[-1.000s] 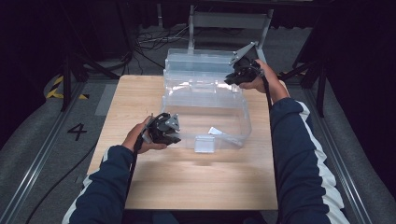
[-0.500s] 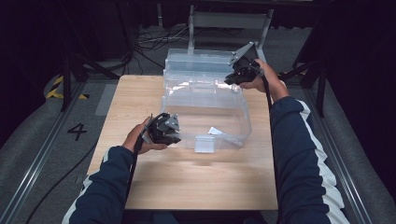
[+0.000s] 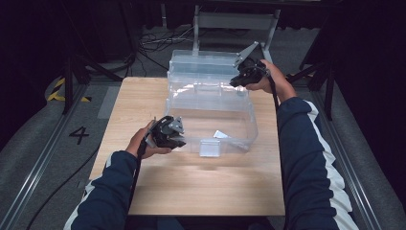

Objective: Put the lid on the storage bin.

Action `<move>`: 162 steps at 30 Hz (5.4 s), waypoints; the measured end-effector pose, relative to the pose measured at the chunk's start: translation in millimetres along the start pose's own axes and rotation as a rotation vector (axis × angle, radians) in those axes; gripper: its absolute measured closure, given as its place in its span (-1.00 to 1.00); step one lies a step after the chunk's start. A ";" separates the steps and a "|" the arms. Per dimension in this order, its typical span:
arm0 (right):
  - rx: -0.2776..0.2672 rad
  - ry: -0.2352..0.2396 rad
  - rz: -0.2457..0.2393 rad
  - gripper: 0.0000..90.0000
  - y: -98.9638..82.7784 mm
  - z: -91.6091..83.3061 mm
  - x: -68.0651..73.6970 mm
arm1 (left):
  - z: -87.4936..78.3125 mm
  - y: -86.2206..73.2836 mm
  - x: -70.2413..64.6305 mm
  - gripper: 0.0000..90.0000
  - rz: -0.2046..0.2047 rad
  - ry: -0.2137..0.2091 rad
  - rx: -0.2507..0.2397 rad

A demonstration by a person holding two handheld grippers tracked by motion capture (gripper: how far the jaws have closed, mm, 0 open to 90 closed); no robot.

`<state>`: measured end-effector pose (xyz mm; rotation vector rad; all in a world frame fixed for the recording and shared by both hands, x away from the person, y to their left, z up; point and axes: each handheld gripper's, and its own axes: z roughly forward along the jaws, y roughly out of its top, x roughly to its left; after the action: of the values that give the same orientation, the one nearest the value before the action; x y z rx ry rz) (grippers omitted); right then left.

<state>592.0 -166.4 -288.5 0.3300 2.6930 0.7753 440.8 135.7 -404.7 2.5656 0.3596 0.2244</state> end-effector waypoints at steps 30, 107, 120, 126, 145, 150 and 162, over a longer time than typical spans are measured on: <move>0.004 -0.002 -0.065 0.94 3.8 -11.4 14.5 | 0.0 -2.0 -2.6 0.66 -0.031 0.011 -0.015; -0.071 -0.017 -0.129 0.95 -15.8 -35.4 79.8 | 1.7 -1.6 -6.1 0.52 -0.029 0.063 -0.025; -0.081 -0.038 -0.131 0.92 -20.8 -36.3 87.4 | 2.1 -1.6 -6.7 0.51 -0.020 0.070 -0.028; -0.096 -0.038 -0.130 0.91 -24.2 -36.6 89.6 | 2.3 -2.1 -8.0 0.49 -0.010 0.085 -0.031; -0.097 -0.038 -0.137 0.90 -29.4 -37.6 100.5 | 2.3 -6.2 -15.4 0.38 -0.005 0.145 -0.081; -0.098 -0.045 -0.141 0.90 -31.1 -37.8 102.5 | -3.4 -11.7 -14.9 0.37 -0.037 0.152 -0.139; -0.095 -0.046 -0.147 0.89 -32.3 -38.0 104.9 | -31.6 -23.5 -20.2 0.15 -0.091 0.172 -0.205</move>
<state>477.2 -179.2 -300.6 0.1247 2.5927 0.8373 409.4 164.3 -392.3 2.3291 0.4894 0.4270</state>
